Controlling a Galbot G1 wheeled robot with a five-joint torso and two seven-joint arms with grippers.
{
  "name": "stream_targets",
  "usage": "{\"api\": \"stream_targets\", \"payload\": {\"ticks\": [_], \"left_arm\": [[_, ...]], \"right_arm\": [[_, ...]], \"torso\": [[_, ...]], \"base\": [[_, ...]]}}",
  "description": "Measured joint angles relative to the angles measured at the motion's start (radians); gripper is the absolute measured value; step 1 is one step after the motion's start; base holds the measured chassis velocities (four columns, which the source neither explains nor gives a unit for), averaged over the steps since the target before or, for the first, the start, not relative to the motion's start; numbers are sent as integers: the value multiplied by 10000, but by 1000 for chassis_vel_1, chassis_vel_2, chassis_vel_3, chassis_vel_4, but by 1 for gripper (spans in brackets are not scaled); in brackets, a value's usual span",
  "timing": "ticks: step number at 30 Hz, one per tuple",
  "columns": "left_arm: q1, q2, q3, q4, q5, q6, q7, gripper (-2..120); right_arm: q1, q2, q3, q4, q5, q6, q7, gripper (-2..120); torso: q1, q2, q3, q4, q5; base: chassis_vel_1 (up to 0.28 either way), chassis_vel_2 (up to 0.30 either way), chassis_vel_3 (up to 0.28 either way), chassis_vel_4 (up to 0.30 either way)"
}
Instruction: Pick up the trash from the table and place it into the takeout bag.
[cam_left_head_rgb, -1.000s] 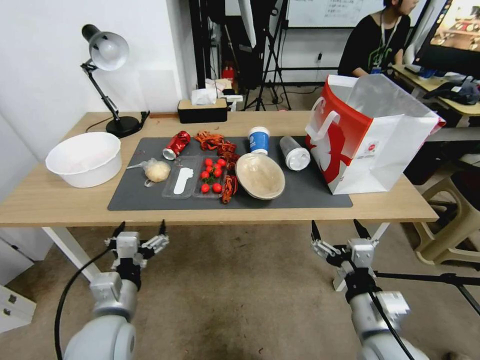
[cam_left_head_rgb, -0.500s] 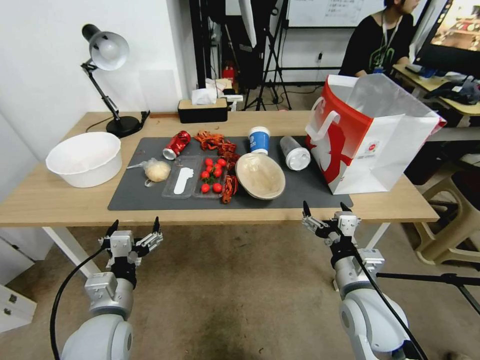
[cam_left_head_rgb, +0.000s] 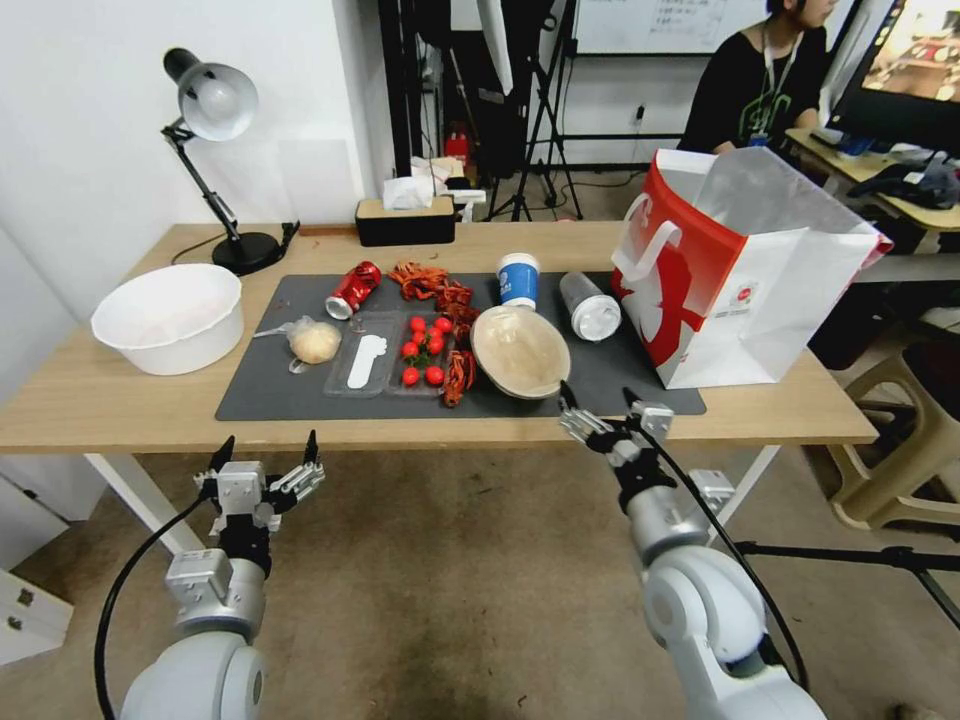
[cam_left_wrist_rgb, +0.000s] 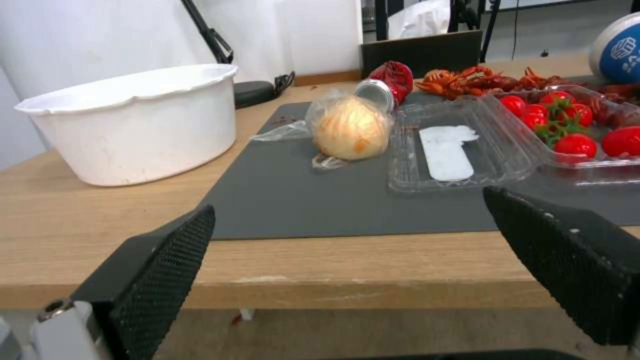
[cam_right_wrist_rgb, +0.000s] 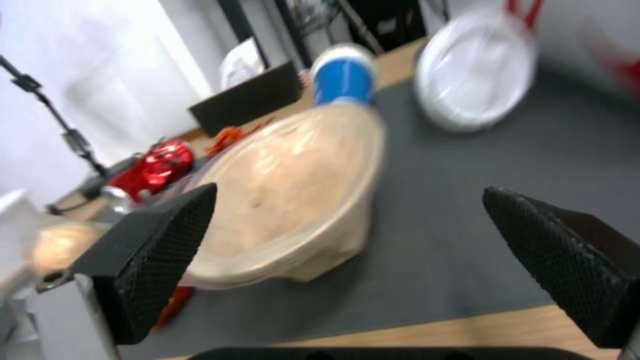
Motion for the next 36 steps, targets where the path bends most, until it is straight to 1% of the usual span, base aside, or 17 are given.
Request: {"api": "stream_targets", "payload": {"ticks": [5, 7, 12, 13, 14, 17, 19, 20, 21, 24, 26, 27, 28, 30, 32, 35, 36], "left_arm": [[19, -39, 3, -14, 16, -25, 2, 100], [20, -41, 4, -15, 18, -29, 2, 100], [38, -75, -2, -31, 31, -67, 2, 100], [58, -88, -26, -36, 40, -101, 2, 100], [58, -88, -26, -36, 40, -101, 2, 100], [95, -140, -70, -43, 59, -200, -10, 100], [109, -152, -72, -43, 68, -221, -13, 100], [131, -172, -73, -44, 81, -258, -17, 100], [131, -172, -73, -44, 81, -258, -17, 100], [143, -183, -68, -45, 93, -287, -20, 100], [143, -183, -68, -46, 93, -287, -20, 100], [146, -186, -60, -49, 102, -292, -20, 100], [146, -186, -60, -49, 102, -292, -20, 100], [155, -199, -28, -59, 120, -310, -20, 100], [158, -201, -21, -60, 123, -315, -20, 100], [169, -203, 0, -68, 131, -326, -20, 100], [169, -203, 0, -68, 131, -326, -20, 100]], "right_arm": [[485, -18, -408, -276, 1172, -286, 402, 100], [517, -18, -439, -299, 1244, -297, 430, 100], [971, 30, -783, -625, 2252, -453, 821, 99], [1164, 80, -894, -760, 2652, -552, 978, 94], [1164, 80, -894, -760, 2652, -552, 978, 94], [1495, 198, -1075, -999, 3349, -794, 1391, 80], [1521, 226, -1095, -1007, 3426, -800, 1445, 76], [1523, 263, -1098, -1008, 3487, -802, 1493, 69], [1523, 263, -1098, -1008, 3487, -802, 1493, 69], [1445, 273, -1081, -931, 3544, -802, 1505, 57], [1442, 273, -1080, -927, 3544, -802, 1505, 57], [1405, 273, -1060, -869, 3549, -802, 1514, 44], [1405, 273, -1060, -869, 3549, -802, 1514, 44], [1353, 274, -1023, -808, 3552, -799, 1530, 34], [1344, 272, -1015, -800, 3554, -797, 1533, 32], [1317, 268, -985, -765, 3572, -795, 1552, 20], [1317, 268, -985, -765, 3572, -795, 1552, 20]], "torso": [[0, 0, 0, 0, -1], [0, 0, 0, 0, -1], [0, 0, 0, 0, 1], [0, 0, 1, 1, -1], [0, 0, 1, 1, -1], [1, 0, 0, 0, 0], [0, 0, 0, 0, 0], [0, 0, 0, 0, 0], [0, 0, 0, 0, 0], [0, 0, -1, 0, 1], [1, 0, -1, 0, 1], [0, 0, -1, 0, 0], [0, 0, -1, 0, 0], [1, 0, -1, -1, 0], [0, 1, -1, -1, 1], [0, 0, -1, 0, 1], [0, 0, -1, 0, 1]], "base": [[0, 0, 0, 0], [0, 0, 0, 0], [0, 0, 0, 0], [0, 0, 0, 0], [0, 0, 0, 0], [0, 0, 0, 0], [0, 0, 0, 0], [0, 0, 0, 0], [0, 0, 0, 0], [0, 0, 0, 0], [0, 0, 0, 0], [0, 0, 0, 0], [0, 0, 0, 0], [0, 0, 0, 0], [0, 0, 0, 0], [0, 0, 0, 0], [0, 0, 0, 0]]}}
